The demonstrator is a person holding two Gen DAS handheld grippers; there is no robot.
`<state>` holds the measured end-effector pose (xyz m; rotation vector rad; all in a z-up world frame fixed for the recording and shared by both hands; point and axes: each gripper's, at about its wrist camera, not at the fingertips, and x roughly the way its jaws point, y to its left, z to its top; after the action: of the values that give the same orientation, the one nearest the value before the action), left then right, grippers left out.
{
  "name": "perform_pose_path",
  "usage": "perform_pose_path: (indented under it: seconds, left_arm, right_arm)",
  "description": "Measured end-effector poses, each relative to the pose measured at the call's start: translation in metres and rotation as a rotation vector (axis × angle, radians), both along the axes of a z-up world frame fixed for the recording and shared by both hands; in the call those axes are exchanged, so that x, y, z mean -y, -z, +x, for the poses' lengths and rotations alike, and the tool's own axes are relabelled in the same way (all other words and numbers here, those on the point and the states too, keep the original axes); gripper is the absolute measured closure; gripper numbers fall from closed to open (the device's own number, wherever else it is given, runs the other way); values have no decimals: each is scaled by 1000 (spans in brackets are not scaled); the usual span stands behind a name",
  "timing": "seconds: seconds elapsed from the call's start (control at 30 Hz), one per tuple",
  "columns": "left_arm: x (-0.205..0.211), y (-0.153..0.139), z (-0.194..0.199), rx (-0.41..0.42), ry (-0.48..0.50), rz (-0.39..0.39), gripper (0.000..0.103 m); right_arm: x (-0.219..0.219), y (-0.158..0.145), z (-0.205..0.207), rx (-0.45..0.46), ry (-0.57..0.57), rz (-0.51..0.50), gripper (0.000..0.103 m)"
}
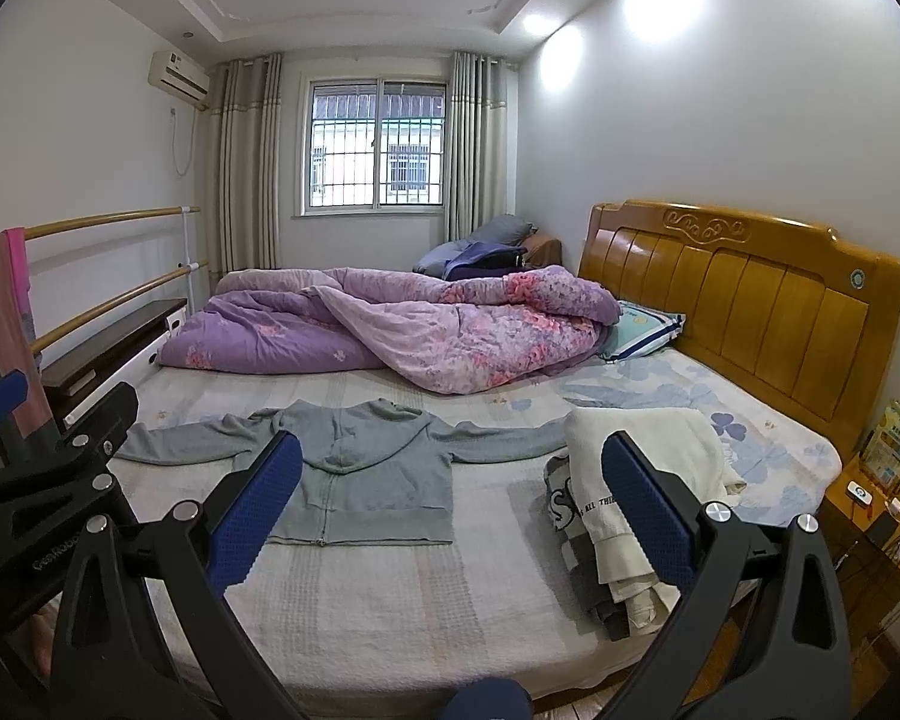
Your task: Fold large clothes
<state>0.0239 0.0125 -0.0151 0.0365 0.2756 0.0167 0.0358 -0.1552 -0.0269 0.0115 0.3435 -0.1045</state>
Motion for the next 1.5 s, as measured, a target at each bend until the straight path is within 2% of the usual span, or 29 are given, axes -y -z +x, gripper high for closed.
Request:
perform_pose_path:
  seconds: [0.23,0.47,0.67,0.87,1.07,1.27,1.5]
  left_arm:
    - [-1,11,36,-42,-9,4,5]
    - [-5,31,103,-99,-30,4,5]
    - [-15,62,177,-168,-36,-20,5]
    - [-22,103,277,-245,-32,-30,5]
    - [-27,130,356,-265,-33,-29,5]
    - [-44,124,409,-375,-61,-37,5]
    - [-86,94,432,-505,-136,-52,5]
  right_arm:
    - [-5,10,36,-33,-5,1,7]
    - [-12,32,94,-91,-17,0,7]
    - [-16,64,161,-162,-18,1,7]
    - [-23,102,249,-239,-19,18,7]
    - [-31,125,329,-282,-19,17,7]
    - [-44,117,379,-389,-30,10,7]
    - [-87,83,421,-476,-112,2,7]
